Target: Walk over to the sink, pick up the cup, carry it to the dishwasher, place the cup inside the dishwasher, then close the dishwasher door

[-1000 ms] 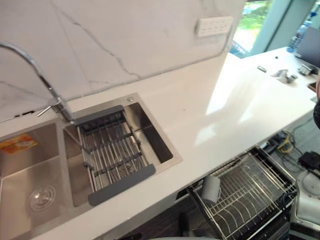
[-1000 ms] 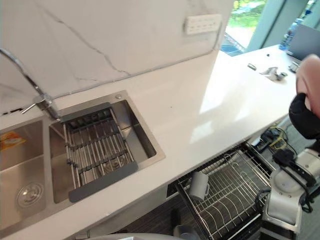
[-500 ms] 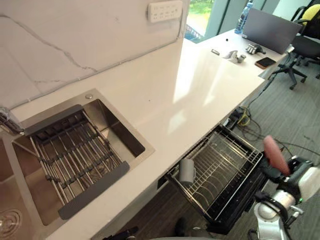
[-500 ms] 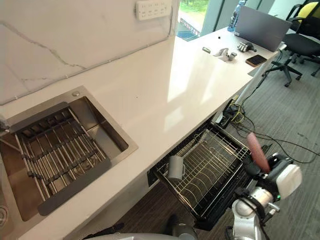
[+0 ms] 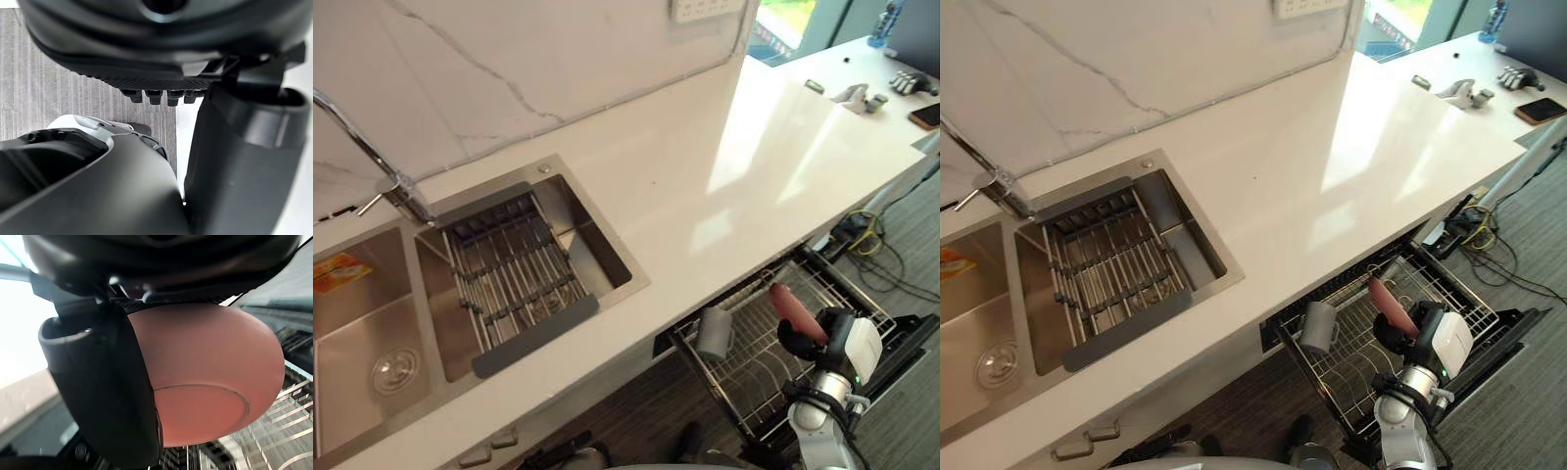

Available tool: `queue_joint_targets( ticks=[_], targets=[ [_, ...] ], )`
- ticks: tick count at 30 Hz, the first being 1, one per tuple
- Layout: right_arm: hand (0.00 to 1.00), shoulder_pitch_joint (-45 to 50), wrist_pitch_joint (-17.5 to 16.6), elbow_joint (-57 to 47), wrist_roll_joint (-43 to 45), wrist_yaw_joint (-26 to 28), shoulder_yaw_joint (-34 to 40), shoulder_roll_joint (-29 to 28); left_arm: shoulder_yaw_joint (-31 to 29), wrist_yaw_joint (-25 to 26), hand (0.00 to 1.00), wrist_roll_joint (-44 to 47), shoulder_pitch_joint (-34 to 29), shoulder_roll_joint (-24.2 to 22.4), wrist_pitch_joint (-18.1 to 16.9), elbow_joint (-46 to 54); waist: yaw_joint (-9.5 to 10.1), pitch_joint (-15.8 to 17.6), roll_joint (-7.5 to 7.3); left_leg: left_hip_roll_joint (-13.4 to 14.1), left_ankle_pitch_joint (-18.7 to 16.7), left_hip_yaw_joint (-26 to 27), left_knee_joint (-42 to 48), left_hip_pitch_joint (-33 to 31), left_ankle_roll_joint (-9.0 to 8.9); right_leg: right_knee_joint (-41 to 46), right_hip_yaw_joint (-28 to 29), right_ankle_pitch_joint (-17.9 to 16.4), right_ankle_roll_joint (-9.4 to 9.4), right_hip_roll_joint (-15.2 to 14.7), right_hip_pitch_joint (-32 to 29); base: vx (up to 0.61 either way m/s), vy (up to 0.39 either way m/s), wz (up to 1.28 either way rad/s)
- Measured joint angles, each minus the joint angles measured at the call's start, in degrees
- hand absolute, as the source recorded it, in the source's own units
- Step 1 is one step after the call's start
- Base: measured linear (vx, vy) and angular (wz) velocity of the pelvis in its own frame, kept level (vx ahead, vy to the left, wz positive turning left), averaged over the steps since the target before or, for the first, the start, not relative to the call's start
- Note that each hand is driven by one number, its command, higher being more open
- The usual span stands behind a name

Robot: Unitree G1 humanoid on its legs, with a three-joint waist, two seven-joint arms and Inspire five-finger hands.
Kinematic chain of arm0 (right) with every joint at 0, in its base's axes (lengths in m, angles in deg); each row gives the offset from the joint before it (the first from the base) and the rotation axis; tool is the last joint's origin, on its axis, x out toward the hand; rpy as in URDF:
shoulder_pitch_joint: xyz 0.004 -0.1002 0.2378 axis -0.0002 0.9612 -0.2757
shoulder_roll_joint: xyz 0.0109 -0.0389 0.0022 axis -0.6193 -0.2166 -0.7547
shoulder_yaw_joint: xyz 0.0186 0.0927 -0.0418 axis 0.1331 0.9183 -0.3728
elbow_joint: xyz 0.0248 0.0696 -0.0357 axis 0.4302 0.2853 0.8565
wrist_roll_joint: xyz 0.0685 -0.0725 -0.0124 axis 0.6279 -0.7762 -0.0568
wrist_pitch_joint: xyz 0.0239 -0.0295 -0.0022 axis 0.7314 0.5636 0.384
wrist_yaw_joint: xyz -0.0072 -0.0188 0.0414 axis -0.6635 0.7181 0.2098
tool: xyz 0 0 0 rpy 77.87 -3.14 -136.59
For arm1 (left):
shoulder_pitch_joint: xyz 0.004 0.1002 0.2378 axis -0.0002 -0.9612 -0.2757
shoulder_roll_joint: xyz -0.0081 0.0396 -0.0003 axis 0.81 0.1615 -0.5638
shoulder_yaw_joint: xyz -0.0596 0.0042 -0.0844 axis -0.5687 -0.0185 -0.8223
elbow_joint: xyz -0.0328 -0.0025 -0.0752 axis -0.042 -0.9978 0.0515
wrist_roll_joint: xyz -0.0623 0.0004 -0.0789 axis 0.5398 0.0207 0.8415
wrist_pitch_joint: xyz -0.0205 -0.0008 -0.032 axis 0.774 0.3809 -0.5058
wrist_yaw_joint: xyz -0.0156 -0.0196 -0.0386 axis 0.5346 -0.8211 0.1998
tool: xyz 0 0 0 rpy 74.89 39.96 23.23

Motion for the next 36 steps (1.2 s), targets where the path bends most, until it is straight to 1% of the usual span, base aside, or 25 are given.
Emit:
queue_joint_targets(
  ticks=[2,4,7,12,13,15,17,19,21,22,23,24,26,28,29,31,32,33,34,35,36],
  targets=[
    [0.0,-2.51,2.1,4.35,-0.14,0.05,-0.5,1.92,-0.05,-0.73,1.0,0.94,0.08,-0.02,0.66,0.13,0.56,0.46,0.64,-0.42,0.57,-1.82,-0.14,-0.28,0.21,-0.02,-1.66,-0.04,0.12,-0.43,0.68,-0.04,0.078,0.38],
    [0.0,-4.09,3.85,7.25,-0.11,0.0,-1.05,3.14,-0.12,-1.12,1.0,1.55,0.08,0.02,0.97,0.13,0.79,0.72,0.91,-0.65,1.08,-2.61,-0.54,-0.46,0.32,-0.03,-2.41,-0.05,0.13,-0.59,0.81,-0.04,0.044,0.3],
    [0.0,-7.47,6.45,13.96,0.43,-2.56,-0.91,4.66,-0.12,-1.25,1.0,2.83,0.64,-0.06,2.01,0.12,0.89,1.96,1.71,-0.97,2.17,-4.2,-1.39,-0.44,0.29,0.01,-3.95,-0.06,0.14,-0.78,1.33,-0.03,0.025,0.26],
    [0.0,-9.66,8.64,20.98,0.34,-6.44,1.67,7.29,0.35,-1.07,1.0,4.2,1.24,-1.03,0.66,-0.29,0.71,3.84,3.71,-1.47,3.67,-6.62,-2.43,-1.46,0.31,0.02,-6.39,-0.28,0.39,-1.14,1.27,-0.03,0.022,0.25],
    [1.0,-9.8,9.13,21.42,0.33,-6.46,1.67,7.46,0.57,-1.07,1.0,4.63,1.25,-1.05,0.43,-0.48,0.72,4.08,3.84,-1.47,3.79,-6.81,-2.51,-1.55,0.26,0.02,-6.53,-0.31,0.36,-1.14,1.23,0.0,0.014,0.18],
    [1.0,-10.16,10.79,22.7,0.43,-6.46,1.75,7.44,0.89,-1.11,1.0,5.72,1.5,-1.06,0.24,-0.52,0.61,4.83,4.17,-1.46,4.16,-7.57,-2.64,-2.07,0.11,0.02,-7.25,-0.74,0.56,-1.13,1.08,0.01,0.007,0.18],
    [1.0,-10.12,12.15,23.98,0.58,-6.46,2.11,6.94,1.08,-1.25,1.0,6.33,1.52,-1.13,0.07,-0.7,0.64,5.16,4.19,-1.43,4.32,-8.0,-2.69,-2.31,-0.05,0.03,-7.76,-0.87,0.56,-1.12,1.11,0.02,0.004,0.13],
    [1.0,-10.06,12.78,24.3,0.94,-6.4,3.09,5.79,1.06,-1.39,1.0,6.33,1.53,-1.15,-0.27,-0.69,0.64,5.21,4.18,-1.42,4.34,-7.99,-2.68,-2.26,-0.1,0.05,-7.81,-0.83,0.46,-1.13,1.21,0.05,0.019,0.02],
    [1.0,-9.67,12.74,24.32,3.92,-5.57,3.18,4.76,1.03,-1.4,1.0,6.29,1.53,-1.13,-0.39,-0.81,0.6,5.34,4.08,-1.46,4.34,-7.87,-2.65,-1.89,-0.12,0.05,-7.79,-0.72,0.29,-1.2,1.56,0.05,0.027,0.0],
    [1.0,-9.21,11.77,24.27,6.3,-3.88,3.17,3.97,0.93,-0.41,1.0,6.19,1.63,-1.24,-0.27,-0.82,0.63,5.36,4.06,-1.51,4.34,-7.8,-2.53,-1.57,-0.15,0.05,-7.79,-0.77,0.35,-1.29,1.96,0.04,0.026,0.0],
    [1.0,-8.42,10.56,23.44,9.01,-1.97,2.73,3.1,0.72,1.84,1.0,6.01,2.13,-1.52,-0.36,-1.09,0.65,5.41,3.98,-1.56,4.33,-7.62,-2.27,-1.28,-0.18,0.04,-7.73,-0.88,0.47,-1.38,2.34,0.04,0.026,-0.01],
    [1.0,-8.07,10.0,22.78,10.18,-0.92,2.45,2.61,0.63,2.87,1.0,5.35,2.41,-1.62,-0.62,-1.32,0.63,5.46,3.91,-1.57,4.31,-7.45,-2.12,-1.17,-0.21,0.03,-7.62,-0.99,0.62,-1.41,2.46,0.02,0.028,-0.1],
    [1.0,-6.27,7.2,18.14,17.82,5.55,-0.23,1.68,-0.19,5.53,1.0,-0.29,3.23,-1.95,-1.3,-0.97,0.64,5.82,3.35,-1.48,4.29,-5.81,-1.61,-0.79,-0.24,-0.01,-6.61,-1.12,0.8,-1.42,2.53,0.0,0.03,-0.21],
    [1.0,-4.95,6.02,13.76,22.17,8.86,-1.99,0.74,-0.32,6.46,1.0,-1.75,3.37,-1.96,-0.84,-0.37,0.61,5.87,3.25,-1.4,4.29,-4.99,-1.56,-0.45,-0.25,-0.16,-5.95,-1.11,0.8,-1.39,2.53,-0.01,0.03,-0.22],
    [1.0,-3.76,5.37,8.44,26.9,11.13,-2.6,-0.69,-0.57,6.62,1.0,-1.67,3.36,-2.05,-0.44,-0.39,0.51,5.82,3.16,-1.38,4.29,-4.53,-1.44,-0.16,-0.24,-0.25,-5.18,-1.12,0.79,-1.39,2.53,-0.01,0.032,-0.22],
    [1.0,-3.29,3.76,3.98,32.91,12.76,-2.31,-2.01,-1.54,6.62,1.0,-1.59,3.35,-2.35,-0.54,-0.27,0.41,5.7,2.93,-1.37,4.29,-3.91,-1.41,0.16,-0.24,-0.27,-4.5,-1.12,0.78,-1.39,2.52,0.0,0.033,-0.18],
    [1.0,-2.82,1.61,-0.47,36.67,12.84,-1.39,-3.4,-2.74,6.63,1.0,-1.53,3.26,-2.61,-0.55,-0.28,0.33,5.47,2.47,-1.35,4.29,-2.66,-1.41,0.49,-0.24,-0.27,-3.55,-1.11,0.77,-1.36,2.48,0.01,0.041,-0.15],
    [1.0,-2.58,0.31,-2.13,37.36,12.73,-0.72,-4.04,-3.17,6.63,1.0,-1.47,3.21,-2.67,-0.54,-0.29,0.33,5.36,2.26,-1.35,4.28,-2.19,-1.41,0.61,-0.23,-0.27,-3.14,-1.1,0.77,-1.35,2.48,0.01,0.043,-0.17],
    [1.0,-2.08,-2.3,-4.69,38.46,12.51,0.41,-4.89,-3.61,6.64,1.0,-1.06,3.06,-2.7,-0.54,-0.3,0.32,5.16,1.87,-1.35,4.28,-1.35,-1.41,0.77,-0.22,-0.28,-2.5,-1.1,0.77,-1.35,2.47,0.02,0.043,-0.18],
    [1.0,-1.17,-5.72,-9.09,38.59,11.98,2.71,-5.84,-4.62,6.63,1.0,-0.22,2.77,-2.71,-0.5,-0.29,0.28,4.78,1.18,-1.37,4.21,-0.33,-1.41,1.12,-0.3,-0.28,-1.48,-1.08,0.79,-1.34,2.46,0.03,0.051,-0.25],
    [1.0,-0.95,-7.59,-11.3,38.58,11.21,4.29,-6.14,-5.46,6.59,1.0,0.12,2.51,-2.72,-0.48,-0.24,0.24,4.5,0.76,-1.36,4.11,0.54,-1.41,1.38,-0.36,-0.28,-1.01,-1.04,0.81,-1.34,2.47,0.03,0.048,-0.24]
  ],
)
